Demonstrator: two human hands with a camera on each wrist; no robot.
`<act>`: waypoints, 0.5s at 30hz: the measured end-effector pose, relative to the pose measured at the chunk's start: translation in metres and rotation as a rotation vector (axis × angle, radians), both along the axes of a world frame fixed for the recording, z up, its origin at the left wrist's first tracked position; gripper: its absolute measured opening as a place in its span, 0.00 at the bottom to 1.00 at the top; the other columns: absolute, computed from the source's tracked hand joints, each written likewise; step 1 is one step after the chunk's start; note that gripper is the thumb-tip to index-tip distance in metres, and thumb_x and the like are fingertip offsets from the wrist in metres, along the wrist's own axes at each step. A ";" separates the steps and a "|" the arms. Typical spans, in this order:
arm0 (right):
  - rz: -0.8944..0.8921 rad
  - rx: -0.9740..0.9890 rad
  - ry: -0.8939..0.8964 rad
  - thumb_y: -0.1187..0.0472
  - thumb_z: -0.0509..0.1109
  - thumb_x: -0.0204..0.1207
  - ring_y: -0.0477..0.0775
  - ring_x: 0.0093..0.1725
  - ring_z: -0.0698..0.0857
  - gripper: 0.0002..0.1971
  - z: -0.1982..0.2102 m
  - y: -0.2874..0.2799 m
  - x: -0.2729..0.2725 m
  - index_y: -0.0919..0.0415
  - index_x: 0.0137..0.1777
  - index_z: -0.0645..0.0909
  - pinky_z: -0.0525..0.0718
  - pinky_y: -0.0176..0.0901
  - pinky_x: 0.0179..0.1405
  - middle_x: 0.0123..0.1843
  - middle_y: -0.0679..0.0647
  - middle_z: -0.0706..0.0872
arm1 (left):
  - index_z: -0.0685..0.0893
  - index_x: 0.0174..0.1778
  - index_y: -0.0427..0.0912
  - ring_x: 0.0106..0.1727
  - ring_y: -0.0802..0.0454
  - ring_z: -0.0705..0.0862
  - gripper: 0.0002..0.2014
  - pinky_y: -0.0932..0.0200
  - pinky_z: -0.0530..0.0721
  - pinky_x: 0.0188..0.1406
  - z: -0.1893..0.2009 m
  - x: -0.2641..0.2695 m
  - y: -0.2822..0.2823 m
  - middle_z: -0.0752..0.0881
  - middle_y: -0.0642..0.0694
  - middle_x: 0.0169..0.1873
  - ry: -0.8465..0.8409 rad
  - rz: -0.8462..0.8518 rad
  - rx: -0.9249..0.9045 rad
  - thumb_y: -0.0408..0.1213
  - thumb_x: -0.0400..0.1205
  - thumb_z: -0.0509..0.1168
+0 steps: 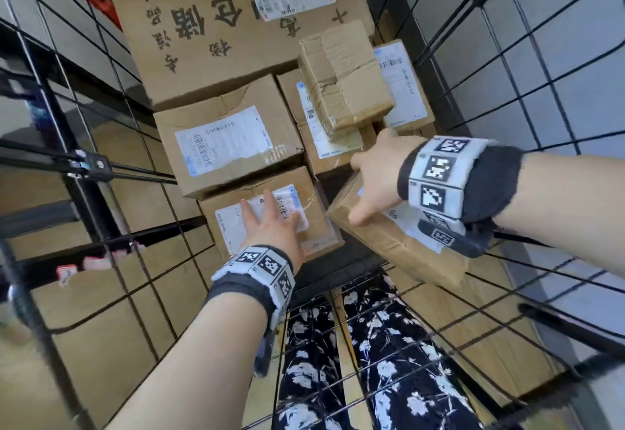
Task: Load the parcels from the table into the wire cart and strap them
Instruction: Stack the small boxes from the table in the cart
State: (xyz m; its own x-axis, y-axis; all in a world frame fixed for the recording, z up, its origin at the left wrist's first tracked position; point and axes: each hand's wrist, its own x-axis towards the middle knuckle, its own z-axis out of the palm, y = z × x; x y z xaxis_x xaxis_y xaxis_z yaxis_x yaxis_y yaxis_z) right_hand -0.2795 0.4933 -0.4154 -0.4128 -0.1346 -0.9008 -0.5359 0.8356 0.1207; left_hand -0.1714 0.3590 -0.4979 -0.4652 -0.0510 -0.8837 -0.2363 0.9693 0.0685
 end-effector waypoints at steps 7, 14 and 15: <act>0.321 -0.012 0.053 0.44 0.75 0.67 0.71 0.67 0.73 0.41 -0.012 -0.021 0.035 0.57 0.78 0.65 0.80 0.61 0.62 0.75 0.68 0.60 | 0.50 0.82 0.61 0.80 0.29 0.31 0.37 0.32 0.71 0.71 -0.002 -0.002 0.001 0.30 0.47 0.81 -0.009 -0.033 -0.015 0.33 0.82 0.62; 0.428 0.006 0.169 0.58 0.64 0.79 0.80 0.72 0.63 0.23 -0.073 0.021 0.059 0.56 0.74 0.70 0.64 0.67 0.73 0.77 0.71 0.55 | 0.49 0.82 0.61 0.78 0.26 0.31 0.36 0.31 0.66 0.74 -0.013 -0.002 0.002 0.29 0.43 0.80 -0.025 -0.098 -0.044 0.40 0.82 0.62; 0.430 -0.004 0.166 0.58 0.63 0.80 0.80 0.72 0.63 0.22 -0.083 0.025 0.060 0.55 0.73 0.71 0.64 0.67 0.72 0.77 0.71 0.55 | 0.49 0.82 0.61 0.78 0.26 0.30 0.36 0.31 0.66 0.74 -0.013 -0.002 0.002 0.29 0.43 0.80 -0.028 -0.096 -0.042 0.40 0.82 0.62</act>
State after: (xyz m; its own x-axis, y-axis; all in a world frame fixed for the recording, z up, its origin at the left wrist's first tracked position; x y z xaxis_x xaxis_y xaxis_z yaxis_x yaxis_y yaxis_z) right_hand -0.2196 0.5181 -0.4981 -0.4575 -0.3283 -0.8264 -0.8077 0.5421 0.2318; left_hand -0.1731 0.3612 -0.5107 -0.4448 -0.0447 -0.8945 -0.1431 0.9895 0.0217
